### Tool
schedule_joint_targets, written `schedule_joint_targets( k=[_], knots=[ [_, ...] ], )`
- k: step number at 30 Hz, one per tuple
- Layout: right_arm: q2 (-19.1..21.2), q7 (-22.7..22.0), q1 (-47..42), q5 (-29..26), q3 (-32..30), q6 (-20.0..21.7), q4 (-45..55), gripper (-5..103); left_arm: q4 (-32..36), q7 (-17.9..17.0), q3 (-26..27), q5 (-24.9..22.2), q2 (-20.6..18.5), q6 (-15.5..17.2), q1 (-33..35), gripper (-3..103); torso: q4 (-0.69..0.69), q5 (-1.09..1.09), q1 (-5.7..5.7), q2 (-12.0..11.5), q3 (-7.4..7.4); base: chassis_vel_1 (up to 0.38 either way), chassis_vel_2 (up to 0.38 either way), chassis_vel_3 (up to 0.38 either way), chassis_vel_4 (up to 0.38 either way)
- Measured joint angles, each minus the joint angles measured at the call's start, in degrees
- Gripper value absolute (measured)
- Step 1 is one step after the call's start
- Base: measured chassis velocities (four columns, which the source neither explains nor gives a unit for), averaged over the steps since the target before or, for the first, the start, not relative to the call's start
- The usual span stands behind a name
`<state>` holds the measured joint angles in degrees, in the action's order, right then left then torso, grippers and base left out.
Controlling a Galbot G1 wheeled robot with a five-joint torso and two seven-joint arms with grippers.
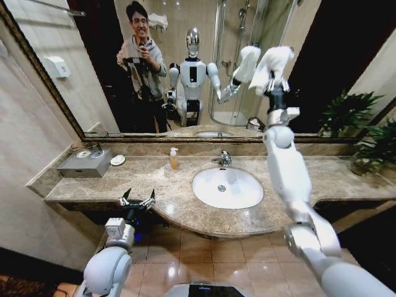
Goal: Pick up the towel from the sink counter and wipe the mirror surface.
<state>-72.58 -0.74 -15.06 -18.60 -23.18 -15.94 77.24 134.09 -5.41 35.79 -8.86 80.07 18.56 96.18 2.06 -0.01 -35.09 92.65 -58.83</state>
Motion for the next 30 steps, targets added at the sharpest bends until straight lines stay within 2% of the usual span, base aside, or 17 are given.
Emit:
schedule_joint_targets(
  k=[10,15,21,25,30],
  knots=[
    [1.57,0.62,-4.08,-0.89,0.50,1.77,6.77,15,0.00,0.00,0.00,0.00,0.00,0.00,0.01,100,0.02,0.01,0.04,0.01,0.01,-0.049,0.002,0.056,0.000],
    [1.81,0.38,-5.59,-1.01,0.51,2.06,9.42,15,0.00,0.00,0.00,0.00,0.00,0.00,0.00,100,-0.01,0.00,0.03,0.02,0.01,-0.225,0.038,0.180,-0.048],
    [2.34,-0.81,-7.63,-1.27,0.91,2.98,13.80,15,0.00,0.00,0.00,0.00,0.00,0.00,-0.02,100,0.04,0.02,-0.07,-0.03,-0.03,-0.273,0.065,0.279,-0.049],
    [2.92,-1.31,-7.14,-1.60,0.64,3.64,14.07,15,0.00,0.00,-0.01,0.00,0.01,0.00,-0.02,100,-0.04,-0.02,-0.05,-0.03,-0.02,-0.180,-0.011,0.177,0.057],
    [3.39,-1.09,-4.73,-2.48,-0.46,3.68,10.61,15,0.00,0.00,-0.01,0.00,0.01,0.00,-0.01,100,-0.05,-0.02,0.04,0.00,0.01,-0.035,-0.059,-0.005,0.025]
  ],
)
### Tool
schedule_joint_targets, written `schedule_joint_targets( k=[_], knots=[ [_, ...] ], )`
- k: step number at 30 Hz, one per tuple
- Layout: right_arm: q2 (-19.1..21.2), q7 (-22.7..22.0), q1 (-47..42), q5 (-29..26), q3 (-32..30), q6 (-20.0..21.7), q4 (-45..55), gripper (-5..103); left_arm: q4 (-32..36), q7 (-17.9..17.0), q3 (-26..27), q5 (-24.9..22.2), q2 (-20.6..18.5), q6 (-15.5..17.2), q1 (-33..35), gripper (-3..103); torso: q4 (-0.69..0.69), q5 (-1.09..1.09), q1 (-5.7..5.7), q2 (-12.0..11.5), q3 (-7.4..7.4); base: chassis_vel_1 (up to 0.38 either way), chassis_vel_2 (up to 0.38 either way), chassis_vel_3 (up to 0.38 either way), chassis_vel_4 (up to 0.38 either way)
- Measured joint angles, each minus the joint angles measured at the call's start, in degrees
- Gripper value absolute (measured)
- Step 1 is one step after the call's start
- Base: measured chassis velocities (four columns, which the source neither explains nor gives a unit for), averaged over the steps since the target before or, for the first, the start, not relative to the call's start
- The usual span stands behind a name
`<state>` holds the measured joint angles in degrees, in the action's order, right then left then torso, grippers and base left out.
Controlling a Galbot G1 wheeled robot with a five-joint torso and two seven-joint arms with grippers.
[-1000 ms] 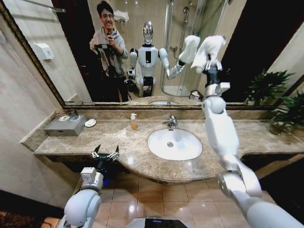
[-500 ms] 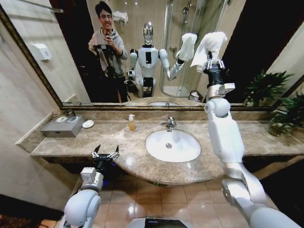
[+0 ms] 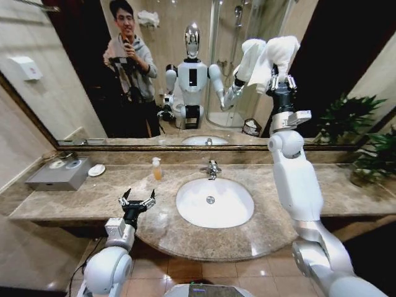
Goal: Pick up the towel from the sink counter and wipe the mirror surface.
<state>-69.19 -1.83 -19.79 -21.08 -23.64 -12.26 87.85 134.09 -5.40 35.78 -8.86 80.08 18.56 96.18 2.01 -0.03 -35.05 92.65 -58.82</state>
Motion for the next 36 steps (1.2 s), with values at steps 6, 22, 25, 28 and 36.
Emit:
schedule_joint_targets(
  k=[6,22,25,28,36],
  knots=[
    [0.43,4.01,6.96,-2.83,-0.34,-1.46,-12.10,15,0.00,-0.01,0.02,0.00,-0.01,0.00,0.02,100,0.08,0.04,0.02,0.02,0.01,0.068,0.004,-0.071,0.024],
    [-11.10,6.44,13.54,4.17,2.41,-7.41,-22.81,15,0.00,0.00,0.00,0.00,0.00,0.00,0.01,100,0.05,0.04,-0.02,0.01,-0.01,-0.004,0.003,0.001,-0.002],
    [-14.85,7.09,14.06,5.79,2.99,-8.84,-24.25,15,0.00,-0.01,0.01,0.00,0.00,0.00,0.02,100,0.07,0.06,-0.02,0.01,-0.01,0.000,0.000,0.000,0.000],
    [-17.82,8.52,14.16,7.64,3.92,-10.64,-25.08,15,0.00,0.00,0.00,0.00,0.00,0.00,0.01,100,0.10,0.06,-0.02,0.01,-0.01,0.000,0.000,0.000,0.000],
    [-14.68,8.72,12.88,7.24,2.30,-12.05,-24.90,15,0.00,-0.01,0.00,0.00,0.00,0.00,0.01,100,0.06,0.04,-0.02,0.01,-0.01,0.000,0.000,0.000,0.000]
  ],
)
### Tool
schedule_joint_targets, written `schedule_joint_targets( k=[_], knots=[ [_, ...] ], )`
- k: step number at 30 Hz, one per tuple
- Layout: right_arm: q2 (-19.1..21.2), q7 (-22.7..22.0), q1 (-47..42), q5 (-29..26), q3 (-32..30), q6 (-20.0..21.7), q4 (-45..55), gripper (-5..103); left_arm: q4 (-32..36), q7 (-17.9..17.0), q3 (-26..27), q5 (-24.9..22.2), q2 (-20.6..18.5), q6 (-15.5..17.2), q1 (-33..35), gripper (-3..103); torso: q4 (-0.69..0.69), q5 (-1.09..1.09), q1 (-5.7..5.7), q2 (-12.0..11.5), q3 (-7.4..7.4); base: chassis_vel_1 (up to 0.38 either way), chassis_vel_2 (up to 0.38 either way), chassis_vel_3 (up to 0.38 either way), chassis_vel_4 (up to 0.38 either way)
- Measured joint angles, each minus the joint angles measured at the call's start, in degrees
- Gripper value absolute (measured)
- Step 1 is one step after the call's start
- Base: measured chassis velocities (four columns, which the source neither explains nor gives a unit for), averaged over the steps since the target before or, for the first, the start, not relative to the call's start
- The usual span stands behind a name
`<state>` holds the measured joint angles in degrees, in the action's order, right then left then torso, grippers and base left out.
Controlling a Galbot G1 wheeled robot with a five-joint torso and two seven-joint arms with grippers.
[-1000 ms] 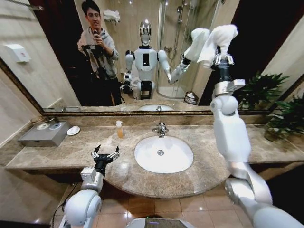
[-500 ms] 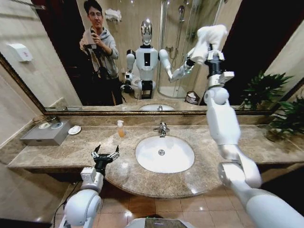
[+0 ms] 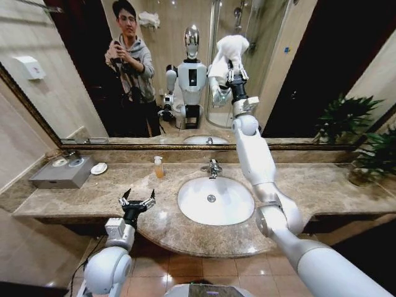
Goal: Pick up the towel from the sink counter and wipe the mirror surface.
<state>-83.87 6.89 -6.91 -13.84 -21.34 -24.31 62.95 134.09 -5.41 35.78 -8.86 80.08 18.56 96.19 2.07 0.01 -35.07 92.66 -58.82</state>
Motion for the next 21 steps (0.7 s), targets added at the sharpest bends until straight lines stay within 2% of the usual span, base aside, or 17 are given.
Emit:
schedule_joint_targets(
  k=[1,2,6,11,15,21],
  knots=[
    [2.78,-0.18,-0.14,-1.90,-1.37,-0.32,-0.48,15,0.00,0.00,0.00,0.00,0.00,0.00,0.01,100,-0.04,0.00,0.00,0.00,0.00,0.000,0.000,0.000,0.000],
    [2.78,-0.18,-0.14,-1.90,-1.37,-0.32,-0.48,15,0.00,0.00,0.00,0.00,0.00,0.00,0.01,100,-0.04,0.00,0.00,0.00,0.00,0.000,0.000,0.000,0.000],
    [9.52,-0.62,0.45,-7.45,-4.51,-1.58,-4.73,15,0.00,0.00,0.00,0.00,0.00,0.00,0.00,100,-0.08,-0.05,0.00,0.00,0.00,0.000,0.000,0.000,0.000],
    [11.64,-0.59,2.30,-10.24,-5.49,-2.98,-9.01,15,0.00,0.00,0.00,0.00,0.00,0.00,0.00,100,-0.05,-0.05,-0.01,0.00,0.00,0.000,0.000,0.000,0.000],
    [9.52,-0.53,2.75,-9.62,-4.77,-2.98,-8.27,15,0.00,0.00,0.00,0.00,0.00,0.00,0.00,100,-0.03,-0.05,-0.01,0.00,0.00,0.000,0.000,0.000,0.000],
    [0.71,0.12,3.00,-4.04,-2.23,-1.44,-3.79,15,0.00,0.00,0.00,0.00,0.00,0.00,0.00,100,0.03,0.00,0.00,0.00,0.00,0.000,0.000,0.000,0.000]
  ],
)
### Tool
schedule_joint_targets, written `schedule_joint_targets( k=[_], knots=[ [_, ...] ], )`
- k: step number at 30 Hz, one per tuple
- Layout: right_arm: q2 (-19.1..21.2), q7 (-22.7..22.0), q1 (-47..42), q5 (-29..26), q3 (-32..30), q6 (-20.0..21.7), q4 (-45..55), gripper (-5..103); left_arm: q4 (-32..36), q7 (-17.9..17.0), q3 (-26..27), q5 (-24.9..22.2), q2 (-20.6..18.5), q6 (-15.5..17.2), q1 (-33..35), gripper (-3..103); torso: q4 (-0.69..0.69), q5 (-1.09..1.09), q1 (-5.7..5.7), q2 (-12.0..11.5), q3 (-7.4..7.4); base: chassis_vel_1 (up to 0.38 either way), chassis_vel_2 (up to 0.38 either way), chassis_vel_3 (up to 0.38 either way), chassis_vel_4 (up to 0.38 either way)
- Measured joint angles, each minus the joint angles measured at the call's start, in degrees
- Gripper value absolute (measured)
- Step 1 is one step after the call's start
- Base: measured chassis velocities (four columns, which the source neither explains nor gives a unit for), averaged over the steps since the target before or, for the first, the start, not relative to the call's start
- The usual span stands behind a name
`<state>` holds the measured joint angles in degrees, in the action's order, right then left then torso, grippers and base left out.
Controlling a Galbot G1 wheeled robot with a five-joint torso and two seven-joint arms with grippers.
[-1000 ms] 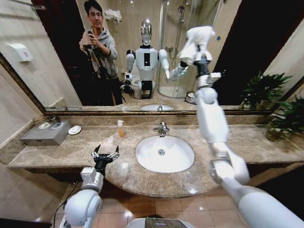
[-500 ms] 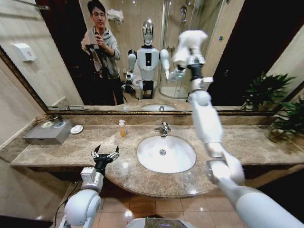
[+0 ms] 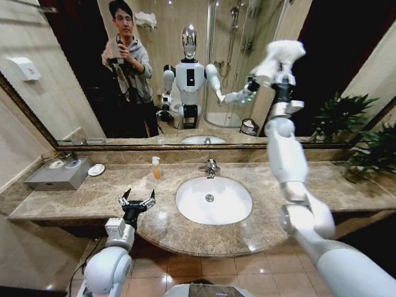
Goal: Pick up the towel from the sink counter and wipe the mirror surface.
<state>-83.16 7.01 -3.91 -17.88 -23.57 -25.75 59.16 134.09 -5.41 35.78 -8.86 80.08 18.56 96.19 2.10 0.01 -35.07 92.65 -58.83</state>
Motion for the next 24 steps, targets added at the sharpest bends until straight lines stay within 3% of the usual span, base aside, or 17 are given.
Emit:
schedule_joint_targets(
  k=[4,9,16,20,24],
  knots=[
    [-4.20,0.78,0.62,2.36,1.48,0.63,0.87,15,0.00,0.00,0.00,0.00,0.00,0.00,0.00,100,0.03,0.03,0.00,0.00,0.00,0.000,0.000,0.000,0.000],
    [-3.42,0.77,0.73,2.71,1.58,1.11,1.27,15,0.00,0.00,0.00,0.00,0.00,0.00,0.00,100,0.03,0.01,0.00,0.00,0.00,0.000,0.000,0.000,0.000],
    [7.32,-0.92,3.42,-0.60,-2.87,0.72,-2.39,15,0.00,0.00,0.00,0.00,0.00,0.00,0.00,100,-0.11,-0.05,0.00,0.00,0.00,0.000,0.000,0.000,0.000],
    [10.23,-2.02,4.57,-2.55,-3.13,0.27,-4.13,15,0.00,0.00,0.00,0.00,0.00,0.00,0.00,100,-0.09,-0.05,-0.01,0.00,0.00,0.000,0.000,0.000,0.000],
    [9.00,-2.29,4.53,-2.21,-2.49,0.29,-3.85,15,0.00,0.00,-0.01,0.00,0.00,0.00,0.00,100,-0.06,-0.05,0.00,0.00,0.00,0.000,0.000,0.000,0.000]
  ],
)
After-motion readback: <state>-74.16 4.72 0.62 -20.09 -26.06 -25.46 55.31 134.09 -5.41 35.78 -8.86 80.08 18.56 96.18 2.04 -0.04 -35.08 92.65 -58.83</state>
